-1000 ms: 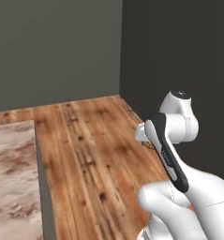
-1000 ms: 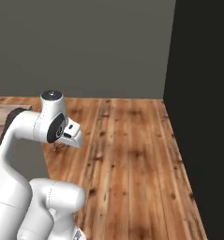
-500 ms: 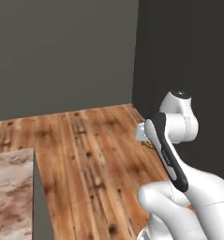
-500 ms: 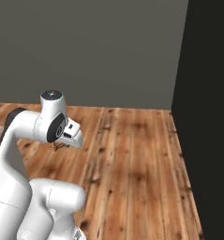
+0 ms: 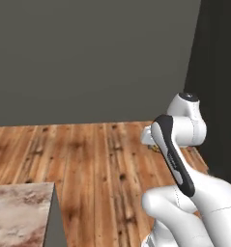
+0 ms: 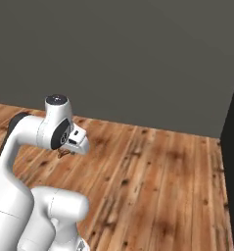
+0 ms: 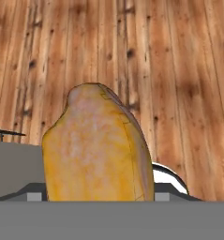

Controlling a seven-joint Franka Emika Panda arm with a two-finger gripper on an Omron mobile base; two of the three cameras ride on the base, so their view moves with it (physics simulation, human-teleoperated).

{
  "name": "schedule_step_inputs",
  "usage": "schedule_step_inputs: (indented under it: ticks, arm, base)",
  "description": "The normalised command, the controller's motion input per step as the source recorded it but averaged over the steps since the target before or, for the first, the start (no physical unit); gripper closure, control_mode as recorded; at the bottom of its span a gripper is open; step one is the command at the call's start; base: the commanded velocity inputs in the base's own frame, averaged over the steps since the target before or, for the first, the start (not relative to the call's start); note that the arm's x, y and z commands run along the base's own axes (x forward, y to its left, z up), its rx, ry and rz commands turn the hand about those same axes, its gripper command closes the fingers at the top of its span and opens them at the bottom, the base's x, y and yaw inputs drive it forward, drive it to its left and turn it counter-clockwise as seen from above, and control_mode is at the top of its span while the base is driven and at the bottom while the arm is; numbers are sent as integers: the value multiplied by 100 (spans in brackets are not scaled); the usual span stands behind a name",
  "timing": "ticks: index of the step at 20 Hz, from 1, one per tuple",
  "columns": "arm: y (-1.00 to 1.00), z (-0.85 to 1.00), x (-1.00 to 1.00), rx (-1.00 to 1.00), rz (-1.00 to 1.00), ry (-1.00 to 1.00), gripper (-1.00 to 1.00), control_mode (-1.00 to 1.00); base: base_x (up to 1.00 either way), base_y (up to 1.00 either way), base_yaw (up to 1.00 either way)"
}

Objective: Take the chicken drumsticks from the pan and place one on each plate on the dining counter.

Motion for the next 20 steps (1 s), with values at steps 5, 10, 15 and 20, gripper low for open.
schedule_step_inputs:
  ticks: [5, 10, 15, 20]
  arm:
    - [0, 0, 0, 0, 0, 0, 100, 100]
    - [0, 0, 0, 0, 0, 0, 100, 100]
    - [0, 0, 0, 0, 0, 0, 100, 100]
    - [0, 0, 0, 0, 0, 0, 100, 100]
  base:
    - [100, -7, 43]
    - [100, -7, 43]
    - [99, -3, 49]
    - [84, 0, 65]
